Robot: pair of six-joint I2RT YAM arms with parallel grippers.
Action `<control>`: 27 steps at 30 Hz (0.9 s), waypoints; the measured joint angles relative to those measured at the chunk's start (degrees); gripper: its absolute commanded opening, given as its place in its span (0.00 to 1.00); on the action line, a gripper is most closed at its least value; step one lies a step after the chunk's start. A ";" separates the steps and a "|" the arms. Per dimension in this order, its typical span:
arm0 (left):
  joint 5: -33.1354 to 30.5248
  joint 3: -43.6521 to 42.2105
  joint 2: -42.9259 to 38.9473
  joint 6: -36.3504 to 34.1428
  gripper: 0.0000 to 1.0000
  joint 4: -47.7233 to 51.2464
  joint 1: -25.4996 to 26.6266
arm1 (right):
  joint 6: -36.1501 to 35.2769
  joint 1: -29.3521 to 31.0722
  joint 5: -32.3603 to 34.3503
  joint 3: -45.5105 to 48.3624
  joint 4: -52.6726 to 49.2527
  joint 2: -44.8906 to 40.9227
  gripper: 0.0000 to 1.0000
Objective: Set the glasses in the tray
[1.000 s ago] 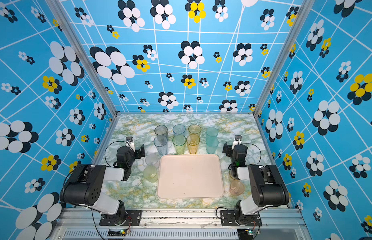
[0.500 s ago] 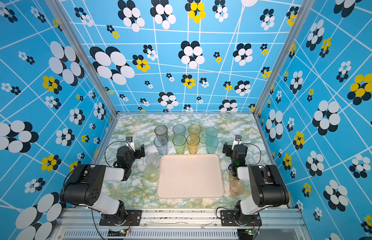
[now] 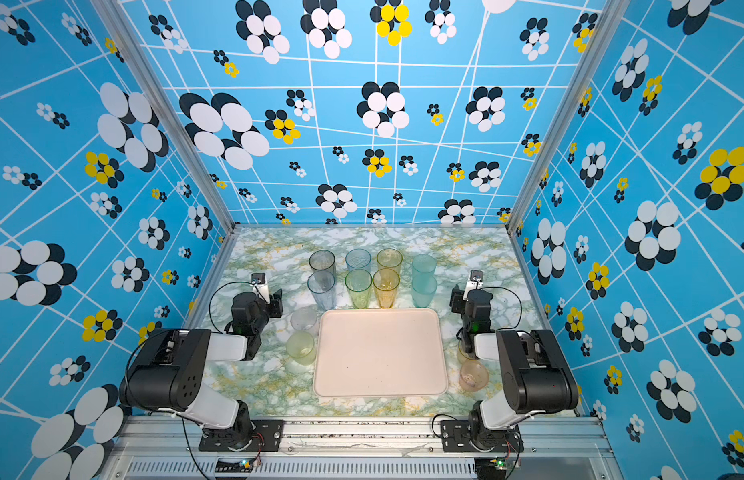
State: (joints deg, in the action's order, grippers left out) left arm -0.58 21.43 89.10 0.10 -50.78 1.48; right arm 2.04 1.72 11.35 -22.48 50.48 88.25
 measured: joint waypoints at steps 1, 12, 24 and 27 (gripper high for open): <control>-0.04 0.22 -0.11 0.15 0.37 0.50 -0.04 | 0.04 0.00 0.04 0.00 0.00 0.00 0.65; -7.54 5.92 -24.55 4.85 0.32 25.00 1.79 | 1.60 -0.02 0.66 -7.80 -23.37 -15.04 0.60; -10.80 15.45 -43.56 10.08 0.32 54.07 6.86 | 14.97 -0.04 0.72 -25.51 -76.83 -36.15 0.37; -10.29 17.38 -40.89 11.06 0.30 57.86 6.86 | 17.22 -0.04 2.36 -26.69 -87.56 -35.85 0.36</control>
State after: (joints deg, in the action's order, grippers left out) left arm -10.87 38.81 48.21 11.16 7.07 8.34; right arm 19.27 1.67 13.72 -49.17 -37.08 52.40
